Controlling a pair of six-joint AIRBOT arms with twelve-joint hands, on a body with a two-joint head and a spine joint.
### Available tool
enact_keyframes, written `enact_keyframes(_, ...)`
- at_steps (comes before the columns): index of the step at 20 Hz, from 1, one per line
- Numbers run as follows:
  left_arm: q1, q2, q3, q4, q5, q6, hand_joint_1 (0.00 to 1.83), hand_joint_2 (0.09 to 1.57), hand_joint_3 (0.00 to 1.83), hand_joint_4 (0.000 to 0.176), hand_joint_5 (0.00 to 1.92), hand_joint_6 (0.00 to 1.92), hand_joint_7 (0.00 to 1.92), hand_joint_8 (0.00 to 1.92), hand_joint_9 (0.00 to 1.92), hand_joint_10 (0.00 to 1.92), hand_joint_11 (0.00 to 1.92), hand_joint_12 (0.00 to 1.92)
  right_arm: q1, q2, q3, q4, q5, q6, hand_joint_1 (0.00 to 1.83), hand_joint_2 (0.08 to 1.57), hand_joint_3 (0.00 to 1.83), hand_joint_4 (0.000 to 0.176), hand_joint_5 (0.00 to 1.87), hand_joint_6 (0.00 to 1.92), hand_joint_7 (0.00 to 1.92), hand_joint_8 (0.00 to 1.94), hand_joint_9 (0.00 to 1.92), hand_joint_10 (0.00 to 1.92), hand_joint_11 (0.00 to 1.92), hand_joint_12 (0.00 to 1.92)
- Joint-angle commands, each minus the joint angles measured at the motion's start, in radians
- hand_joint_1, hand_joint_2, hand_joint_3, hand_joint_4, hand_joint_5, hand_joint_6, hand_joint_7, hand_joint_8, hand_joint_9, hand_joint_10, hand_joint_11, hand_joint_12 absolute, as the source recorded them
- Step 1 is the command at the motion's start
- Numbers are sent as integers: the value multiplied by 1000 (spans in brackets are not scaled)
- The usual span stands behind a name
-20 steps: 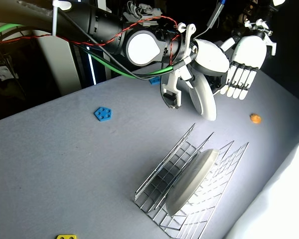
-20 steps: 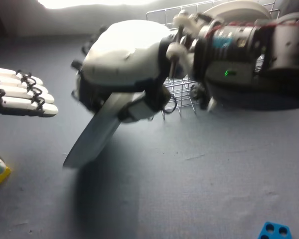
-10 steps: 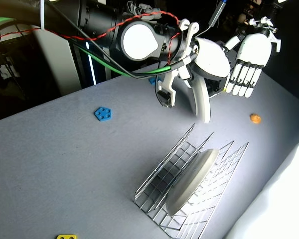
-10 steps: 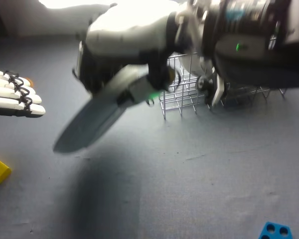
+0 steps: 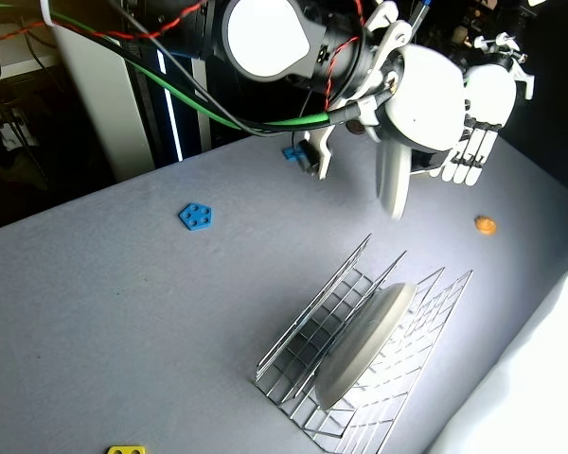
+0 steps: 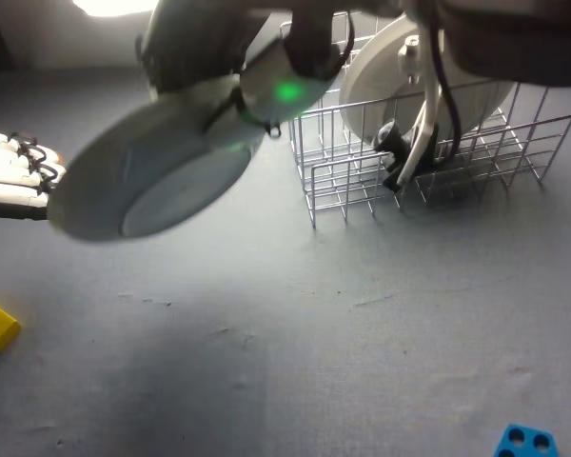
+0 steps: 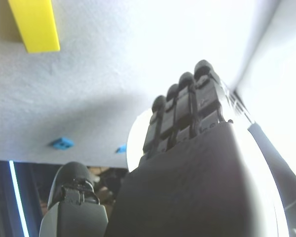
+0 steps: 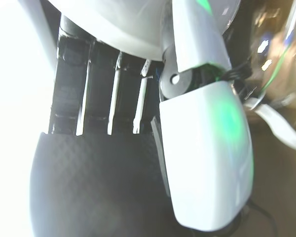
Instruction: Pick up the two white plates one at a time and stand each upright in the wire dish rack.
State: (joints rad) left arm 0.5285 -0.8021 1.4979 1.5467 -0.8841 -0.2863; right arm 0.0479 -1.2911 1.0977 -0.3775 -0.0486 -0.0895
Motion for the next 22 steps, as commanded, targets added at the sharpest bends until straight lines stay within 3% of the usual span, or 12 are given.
enact_keyframes(1, -3, 5, 5, -58, -18, -3, 0, 1075, 2, 0, 0, 0, 0, 0, 0, 0, 0, 0, 26, 8, 3, 12, 99, 46, 1384, 1081, 0, 0, 980, 960, 1032, 924, 1015, 953, 850, 990)
enact_keyframes(4, 2, 5, 6, -58, -18, -4, 0, 1078, 3, 0, 0, 0, 0, 0, 0, 0, 0, 0, 48, 14, 13, 23, 44, 104, 1384, 1080, 0, 0, 982, 959, 1035, 918, 1013, 956, 850, 989)
enact_keyframes(10, -1, 8, 7, -58, -18, -10, 0, 1078, 2, 0, 0, 0, 0, 0, 0, 0, 0, 0, 56, 17, 29, 95, 4, 103, 1384, 1079, 0, 0, 984, 956, 1037, 915, 1015, 953, 851, 987)
enact_keyframes(13, -2, 6, 10, -58, -17, -10, 0, 1078, 2, 0, 0, 0, 0, 0, 0, 0, 0, 0, 52, 23, 29, 116, 4, 104, 1384, 1079, 0, 0, 985, 956, 1038, 915, 1015, 952, 851, 986)
enact_keyframes(16, -3, 7, 9, -58, -18, -10, 0, 1079, 2, 0, 0, 0, 0, 0, 0, 0, 0, 0, 45, 40, 29, 215, 15, 103, 1384, 1079, 0, 0, 985, 955, 1038, 914, 1015, 951, 851, 986)
enact_keyframes(22, -3, 10, 7, -53, -18, -10, 0, 1078, 1, 0, 0, 0, 0, 0, 0, 0, 0, 0, 36, 60, 29, 238, 30, 101, 1388, 1067, 0, 0, 1014, 925, 1066, 869, 1037, 904, 859, 991)
